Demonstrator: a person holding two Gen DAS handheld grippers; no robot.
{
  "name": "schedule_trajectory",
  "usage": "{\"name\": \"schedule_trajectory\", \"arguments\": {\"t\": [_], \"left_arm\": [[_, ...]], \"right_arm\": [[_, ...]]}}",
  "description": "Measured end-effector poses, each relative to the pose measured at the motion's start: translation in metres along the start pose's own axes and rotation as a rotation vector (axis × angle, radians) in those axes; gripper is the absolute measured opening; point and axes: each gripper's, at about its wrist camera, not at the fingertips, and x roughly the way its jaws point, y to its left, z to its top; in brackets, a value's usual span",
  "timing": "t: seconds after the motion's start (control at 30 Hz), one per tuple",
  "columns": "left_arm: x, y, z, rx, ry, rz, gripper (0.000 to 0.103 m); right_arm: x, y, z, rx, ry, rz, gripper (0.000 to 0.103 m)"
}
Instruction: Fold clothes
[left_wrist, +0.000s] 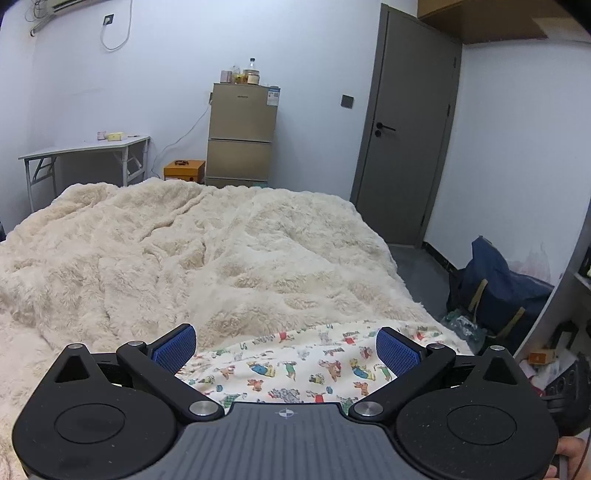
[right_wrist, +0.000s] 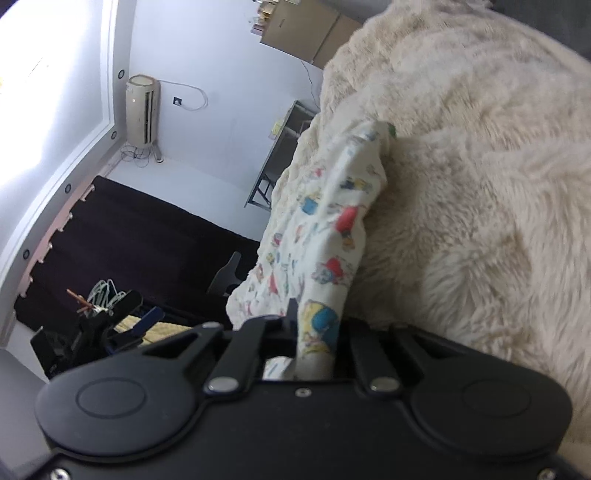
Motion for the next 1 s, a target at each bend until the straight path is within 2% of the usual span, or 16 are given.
{"name": "schedule_trajectory", "arguments": {"t": [0.1,0.23,0.3,0.37,0.4,0.47,0.5,0.53,0.6,0.63,0.73,0.83,1.0], "left_arm": [[-0.004,0.006,0.003,-0.019,-0.014,-0.007,0.103],[-0.003,0.007,0.004,-0.006,-0.001,-0.036,0.103],[-0.003,0.005,0.004,0.017,-0.003,-0.047,0.103],[-0.004,0.003,0.005,0.044,-0.006,-0.061,0.103],[-0.004,0.001,0.005,0.053,-0.007,-0.067,0.103],[-0.001,-0.001,0.005,0.063,-0.004,-0.084,0.103],[0.0,-0.001,0.005,0.062,-0.002,-0.085,0.103],[0.001,-0.001,0.004,0.059,0.003,-0.081,0.103],[0.002,0.0,0.002,0.059,0.009,-0.079,0.103],[0.003,0.001,0.001,0.062,0.012,-0.077,0.103],[0.003,0.004,0.001,0.055,0.012,-0.072,0.103],[0.004,0.008,0.001,0.037,0.012,-0.077,0.103],[0.006,0.001,-0.002,0.058,0.022,-0.08,0.103]], "right_arm": [[-0.013,0.007,0.007,0.004,-0.02,0.029,0.004],[-0.047,0.002,0.027,0.049,-0.095,0.068,0.001],[-0.071,-0.003,0.041,0.072,-0.169,0.084,0.0],[-0.124,-0.02,0.059,0.109,-0.317,0.104,0.0],[-0.139,-0.024,0.063,0.117,-0.354,0.107,0.0],[-0.173,-0.033,0.071,0.11,-0.426,0.053,0.0],[-0.178,-0.036,0.071,0.11,-0.425,0.045,0.001],[-0.175,-0.04,0.07,0.11,-0.395,0.047,0.007],[-0.156,-0.043,0.066,0.09,-0.299,0.024,0.022],[-0.142,-0.043,0.061,0.081,-0.24,0.017,0.034],[-0.099,-0.041,0.046,0.067,-0.111,0.027,0.039],[-0.069,-0.024,0.026,0.029,-0.025,0.048,0.054],[-0.025,-0.009,0.001,0.009,0.025,-0.012,0.053]]}}
